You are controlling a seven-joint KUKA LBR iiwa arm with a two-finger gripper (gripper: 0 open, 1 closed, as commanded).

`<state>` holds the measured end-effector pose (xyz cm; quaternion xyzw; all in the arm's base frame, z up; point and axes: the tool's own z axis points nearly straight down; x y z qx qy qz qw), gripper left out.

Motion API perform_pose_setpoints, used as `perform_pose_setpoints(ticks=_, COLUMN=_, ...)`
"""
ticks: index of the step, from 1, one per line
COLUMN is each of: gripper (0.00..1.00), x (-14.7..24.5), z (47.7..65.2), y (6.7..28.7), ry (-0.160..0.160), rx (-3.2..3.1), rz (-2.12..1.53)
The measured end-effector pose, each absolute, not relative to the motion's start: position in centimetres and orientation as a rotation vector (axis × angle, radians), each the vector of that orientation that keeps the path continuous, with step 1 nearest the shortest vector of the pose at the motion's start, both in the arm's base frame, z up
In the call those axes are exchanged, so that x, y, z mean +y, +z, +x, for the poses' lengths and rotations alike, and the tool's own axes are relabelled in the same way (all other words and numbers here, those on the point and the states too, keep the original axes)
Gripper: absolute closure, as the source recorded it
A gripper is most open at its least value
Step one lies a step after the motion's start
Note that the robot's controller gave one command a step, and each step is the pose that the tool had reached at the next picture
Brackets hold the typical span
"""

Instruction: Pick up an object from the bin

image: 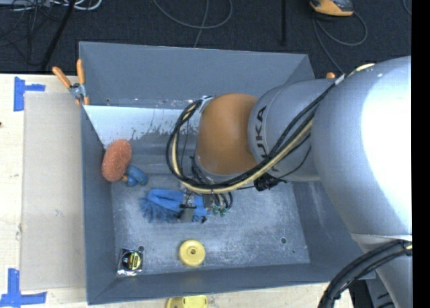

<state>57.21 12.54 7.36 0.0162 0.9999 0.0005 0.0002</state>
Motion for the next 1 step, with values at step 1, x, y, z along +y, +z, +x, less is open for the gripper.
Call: perform_pose_setpoints(ticks=1, gripper=1.0, x=12.38, z=57.7, y=26.6, ry=0.0, rx=3.143, rz=0.028)
